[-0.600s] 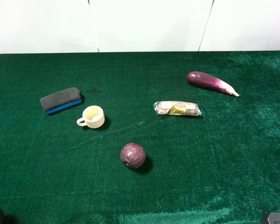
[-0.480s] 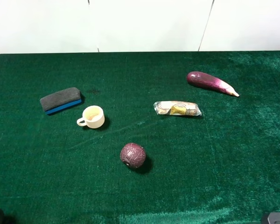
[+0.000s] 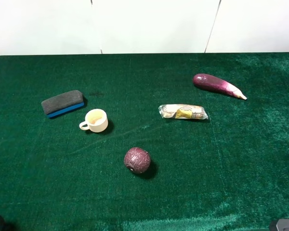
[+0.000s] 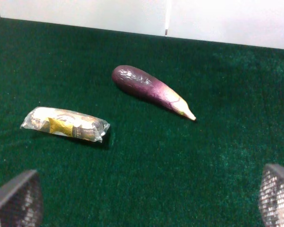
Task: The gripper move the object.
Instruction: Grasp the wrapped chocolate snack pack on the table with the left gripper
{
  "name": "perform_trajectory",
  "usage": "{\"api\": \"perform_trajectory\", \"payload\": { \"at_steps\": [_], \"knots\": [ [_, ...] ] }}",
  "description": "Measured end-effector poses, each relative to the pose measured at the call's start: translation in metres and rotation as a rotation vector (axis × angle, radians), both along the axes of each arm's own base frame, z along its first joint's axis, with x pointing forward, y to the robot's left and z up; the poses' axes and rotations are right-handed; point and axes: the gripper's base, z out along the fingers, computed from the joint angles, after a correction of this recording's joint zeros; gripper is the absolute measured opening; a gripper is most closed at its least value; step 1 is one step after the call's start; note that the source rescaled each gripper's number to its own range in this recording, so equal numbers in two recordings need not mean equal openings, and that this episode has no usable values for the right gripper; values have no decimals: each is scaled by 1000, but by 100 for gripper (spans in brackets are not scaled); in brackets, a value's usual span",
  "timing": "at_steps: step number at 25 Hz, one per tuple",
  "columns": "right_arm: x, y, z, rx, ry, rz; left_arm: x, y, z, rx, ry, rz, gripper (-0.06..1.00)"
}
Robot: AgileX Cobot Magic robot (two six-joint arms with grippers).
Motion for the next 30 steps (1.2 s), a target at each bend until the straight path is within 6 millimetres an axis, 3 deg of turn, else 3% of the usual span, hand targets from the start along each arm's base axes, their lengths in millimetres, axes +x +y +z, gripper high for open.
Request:
{"api": "perform_trajectory", "payload": {
  "at_steps": [22, 30],
  "knots": [
    [0, 0, 0, 0, 0, 0, 1, -1, 1, -14, -4, 0, 92],
    [0, 0, 0, 0, 0, 0, 29, -5, 13, -54, 94, -40, 92]
  ]
}}
